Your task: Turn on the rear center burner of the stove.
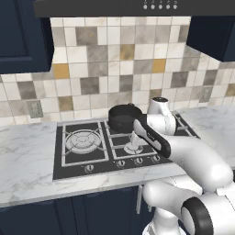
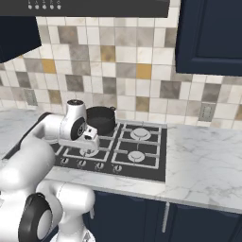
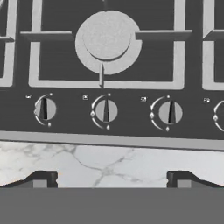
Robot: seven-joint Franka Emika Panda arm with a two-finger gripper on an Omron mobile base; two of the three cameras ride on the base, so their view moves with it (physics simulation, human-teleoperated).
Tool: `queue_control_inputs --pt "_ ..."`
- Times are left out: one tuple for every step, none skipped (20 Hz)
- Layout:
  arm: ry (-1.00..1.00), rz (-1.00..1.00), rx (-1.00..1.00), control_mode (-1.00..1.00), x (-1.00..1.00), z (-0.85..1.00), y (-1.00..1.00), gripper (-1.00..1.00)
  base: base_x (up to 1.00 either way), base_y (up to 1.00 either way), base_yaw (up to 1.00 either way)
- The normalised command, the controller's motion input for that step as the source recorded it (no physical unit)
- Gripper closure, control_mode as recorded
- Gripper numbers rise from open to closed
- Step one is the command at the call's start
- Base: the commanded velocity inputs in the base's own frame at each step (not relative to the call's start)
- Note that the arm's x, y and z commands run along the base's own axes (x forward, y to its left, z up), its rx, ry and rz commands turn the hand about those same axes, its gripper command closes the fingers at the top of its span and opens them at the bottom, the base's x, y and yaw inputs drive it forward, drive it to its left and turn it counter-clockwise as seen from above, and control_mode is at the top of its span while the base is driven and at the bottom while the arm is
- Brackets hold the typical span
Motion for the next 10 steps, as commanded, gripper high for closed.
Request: queue_control_inputs --pt "0.0 0.0 0.0 -1.0 0.04 -0.34 0.02 -1.0 0.0 0.0 0.0" --pt "0.0 0.0 0.0 -1.0 0.06 -0.31 0.05 -1.0 0.0 0.0 0.0" --pt "0.0 0.0 0.0 -1.0 0.09 -0.29 0.09 -1.0 0.0 0.0 0.0" --pt "0.0 0.0 -0.01 -1.0 0.14 -0.26 0.12 -1.0 0.0 0.0 0.0" --pt "0.0 0.0 -0.03 -1.0 0.19 -0.27 0.17 -1.0 0.0 0.0 0.0" --pt "0.02 0.0 -0.01 -1.0 0.21 -0.23 0.14 -1.0 0.0 0.0 0.0" --pt "0.01 0.0 -0.03 -1.0 0.19 -0.27 0.17 -1.0 0.0 0.0 0.0" --pt "0.03 0.0 -0.01 -1.0 0.24 -0.24 0.14 -1.0 0.0 0.0 0.0" --pt "0.03 0.0 0.0 -1.0 0.24 -0.23 0.12 -1.0 0.0 0.0 0.0" --pt "0.01 0.0 0.0 -1.0 0.26 -0.29 0.12 -1.0 0.0 0.0 0.0"
